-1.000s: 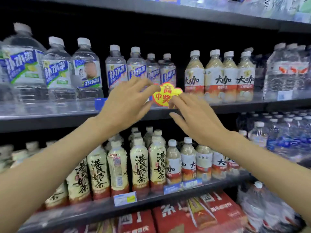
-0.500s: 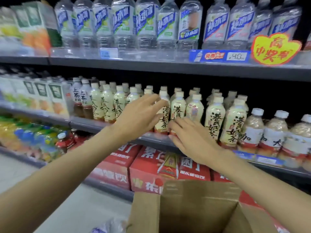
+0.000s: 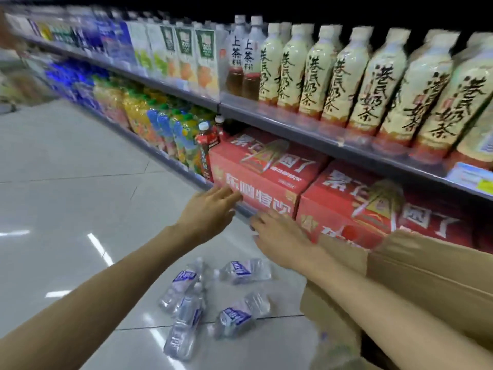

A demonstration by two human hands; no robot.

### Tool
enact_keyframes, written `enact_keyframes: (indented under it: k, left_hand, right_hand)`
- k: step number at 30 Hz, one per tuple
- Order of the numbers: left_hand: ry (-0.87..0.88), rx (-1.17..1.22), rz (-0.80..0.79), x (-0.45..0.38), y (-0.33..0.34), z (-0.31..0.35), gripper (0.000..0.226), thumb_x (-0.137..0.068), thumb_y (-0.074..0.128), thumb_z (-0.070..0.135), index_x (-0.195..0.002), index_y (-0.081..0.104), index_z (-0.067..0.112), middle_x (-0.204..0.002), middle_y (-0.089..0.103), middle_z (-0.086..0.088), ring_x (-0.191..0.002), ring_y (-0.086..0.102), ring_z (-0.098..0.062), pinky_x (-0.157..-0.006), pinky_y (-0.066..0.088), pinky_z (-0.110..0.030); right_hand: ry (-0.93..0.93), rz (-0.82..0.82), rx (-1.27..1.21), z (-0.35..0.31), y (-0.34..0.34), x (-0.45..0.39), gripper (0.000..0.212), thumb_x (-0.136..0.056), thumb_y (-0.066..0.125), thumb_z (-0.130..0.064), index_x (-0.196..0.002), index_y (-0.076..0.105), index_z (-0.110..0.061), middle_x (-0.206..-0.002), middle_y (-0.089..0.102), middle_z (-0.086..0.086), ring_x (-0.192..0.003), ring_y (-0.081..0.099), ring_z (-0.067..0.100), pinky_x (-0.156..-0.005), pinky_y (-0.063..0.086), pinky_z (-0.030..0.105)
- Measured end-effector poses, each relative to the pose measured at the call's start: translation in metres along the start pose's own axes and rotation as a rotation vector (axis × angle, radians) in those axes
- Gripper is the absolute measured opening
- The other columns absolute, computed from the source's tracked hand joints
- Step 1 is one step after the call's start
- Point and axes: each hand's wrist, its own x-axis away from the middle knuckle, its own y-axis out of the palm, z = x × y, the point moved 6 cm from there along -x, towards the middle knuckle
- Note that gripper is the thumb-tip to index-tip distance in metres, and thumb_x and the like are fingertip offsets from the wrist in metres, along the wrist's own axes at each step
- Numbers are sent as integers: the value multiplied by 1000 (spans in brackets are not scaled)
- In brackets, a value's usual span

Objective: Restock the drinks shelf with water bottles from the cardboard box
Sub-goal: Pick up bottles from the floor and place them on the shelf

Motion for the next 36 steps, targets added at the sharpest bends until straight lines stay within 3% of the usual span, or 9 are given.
enact_keyframes:
  k: [4,9,14,17,22,29,32,34,36]
  left_hand:
    - [-118,5,-154,52,66,-43,34,-81,71,23,-114,65,21,-109,69,-2,-95,67,-27,-71,56,-36]
    - [-258,65,-336,117,154,-88,38,-90,60,27,-128,56,25,-123,61,2,-111,60,-24,-84,50,-36]
    - [-353,53,-517,171,231,-115,43,-94,53,35,-137,45,29,-131,54,4,-117,53,-21,-89,46,-32]
    - [-388,58,-593,195,269,-124,50,-94,53,33,-142,38,29,-136,49,2,-120,51,-22,-91,46,-33]
    - [-456,99,-623,218,308,-131,74,-90,60,37,-151,21,23,-147,36,-2,-126,45,-26,-92,48,-37]
    - [-626,245,-684,227,341,-139,102,-80,71,44,-154,4,21,-142,41,-10,-121,49,-33,-87,50,-45]
    - [-653,273,-712,227,350,-146,104,-79,73,42,-154,3,21,-136,45,-13,-114,55,-34,-86,50,-44]
    - [-671,282,-703,228,352,-150,103,-77,75,41,-153,7,20,-135,45,-12,-113,56,-33,-86,51,-43]
    - [-713,304,-692,231,352,-155,101,-74,76,41,-150,13,21,-135,45,-10,-112,56,-33,-86,51,-43]
  right_hand:
    - [-80,-200,44,-43,65,-39,40,-98,46,-25,-136,40,-14,-130,53,9,-120,48,28,-91,40,41]
    - [-103,-424,42,-98,157,-54,49,-94,51,-16,-141,36,-10,-135,49,11,-123,46,30,-95,39,42]
    - [-39,-555,-130,-139,243,-46,41,-96,43,-13,-137,39,-7,-131,52,15,-121,49,34,-93,42,42]
    - [121,-595,-361,-154,284,-39,46,-96,44,-17,-140,32,-8,-136,48,15,-123,47,34,-95,42,40]
    - [463,-607,-713,-174,336,-28,87,-90,59,-44,-153,7,-13,-147,37,15,-131,43,34,-106,39,43]
    - [812,-452,-680,-203,360,-31,123,-65,69,-70,-153,1,-16,-151,22,11,-136,29,32,-104,37,46]
    - [849,-444,-763,-210,374,-37,123,-66,76,-59,-152,-2,-18,-150,21,14,-136,29,33,-104,39,47]
    - [856,-476,-905,-207,380,-41,126,-64,80,-51,-152,-4,-20,-154,15,14,-141,21,33,-111,31,49]
    - [815,-491,-962,-193,377,-44,123,-62,82,-49,-152,4,-21,-156,19,9,-143,22,30,-115,27,45]
